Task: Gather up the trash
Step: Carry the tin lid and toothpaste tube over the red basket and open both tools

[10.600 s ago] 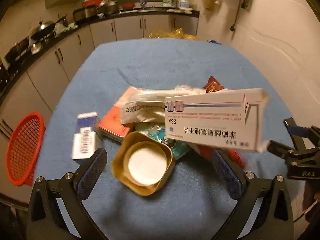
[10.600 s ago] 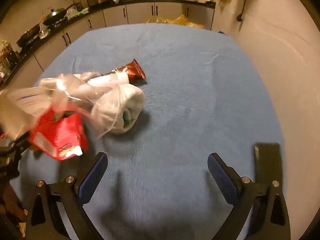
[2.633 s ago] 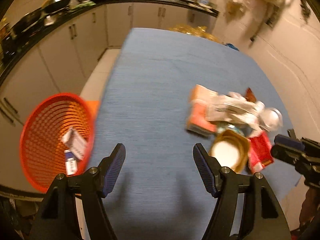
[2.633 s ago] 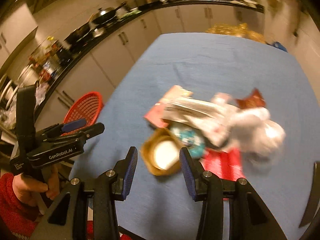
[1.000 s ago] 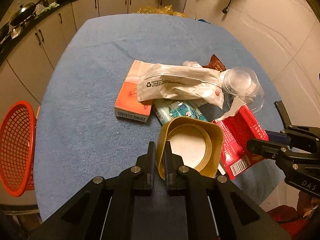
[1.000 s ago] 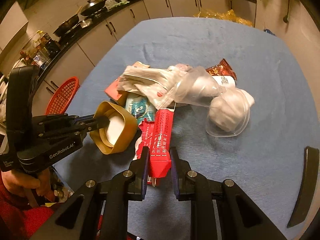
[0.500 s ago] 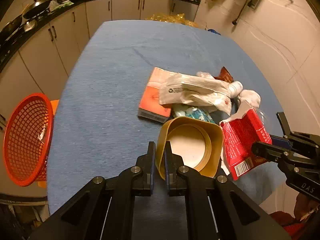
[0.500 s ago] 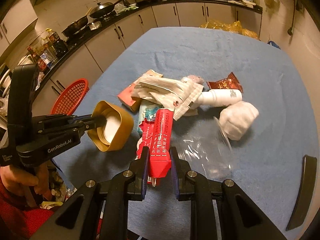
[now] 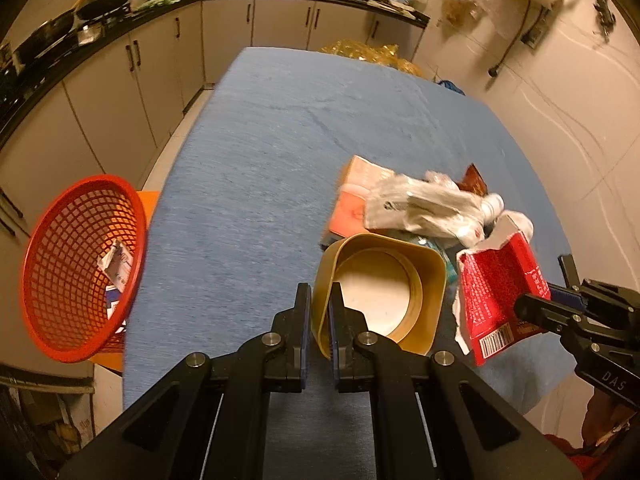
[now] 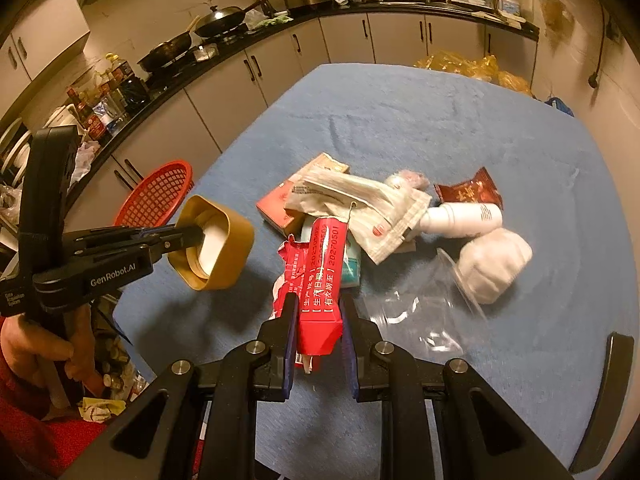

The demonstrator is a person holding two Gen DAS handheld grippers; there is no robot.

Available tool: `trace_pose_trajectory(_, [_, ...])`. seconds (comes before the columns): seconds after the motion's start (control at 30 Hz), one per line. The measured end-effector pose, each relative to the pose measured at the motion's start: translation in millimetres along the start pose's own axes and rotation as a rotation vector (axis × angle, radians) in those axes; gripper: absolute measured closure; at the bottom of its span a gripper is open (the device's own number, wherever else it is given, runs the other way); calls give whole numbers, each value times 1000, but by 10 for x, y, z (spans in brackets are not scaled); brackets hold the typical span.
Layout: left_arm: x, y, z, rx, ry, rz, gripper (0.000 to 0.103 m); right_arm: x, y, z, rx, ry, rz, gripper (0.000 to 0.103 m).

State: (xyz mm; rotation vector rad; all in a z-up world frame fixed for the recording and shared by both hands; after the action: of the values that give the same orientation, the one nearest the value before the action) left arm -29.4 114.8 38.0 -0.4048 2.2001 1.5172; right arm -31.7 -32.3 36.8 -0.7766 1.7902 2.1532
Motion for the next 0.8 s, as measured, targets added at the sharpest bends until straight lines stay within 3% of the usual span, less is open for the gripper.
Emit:
trace_pose_trajectory(0.47, [-268,300,484,38,194,-56,96,-256,23,27,-45,11,-1,82])
trace_pose_trajectory(0.8, [-287,398,590,25,220,-70,96,-337,45,127,-70,44,-13,82])
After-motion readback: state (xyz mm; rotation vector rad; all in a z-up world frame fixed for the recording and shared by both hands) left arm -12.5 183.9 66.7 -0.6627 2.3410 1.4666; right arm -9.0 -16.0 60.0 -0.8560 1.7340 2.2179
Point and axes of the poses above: each gripper's, at about its wrist camera, not at the fingertips, and y roughly against the way its jaws point, z to its left, x to its underside, the point moved 7 cm from there along -y, roughly the way its jaws point, and after that the axes turned 8 degrees about x, right-handed, at the moved point
